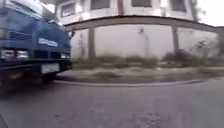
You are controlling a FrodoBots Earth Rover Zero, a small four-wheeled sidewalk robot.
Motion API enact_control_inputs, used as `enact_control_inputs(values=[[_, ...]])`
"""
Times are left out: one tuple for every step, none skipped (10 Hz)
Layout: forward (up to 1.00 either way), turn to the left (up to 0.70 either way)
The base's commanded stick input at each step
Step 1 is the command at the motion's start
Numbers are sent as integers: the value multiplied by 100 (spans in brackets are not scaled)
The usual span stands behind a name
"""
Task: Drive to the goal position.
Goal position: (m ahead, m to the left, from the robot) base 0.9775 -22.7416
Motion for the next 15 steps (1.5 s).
enact_control_inputs(values=[[0,-100],[0,-100],[0,-100],[0,-100],[0,-100],[0,-100],[0,-100],[0,-100],[0,-100],[0,-100],[0,-100],[0,-100],[0,-100],[0,-100],[0,-100]])
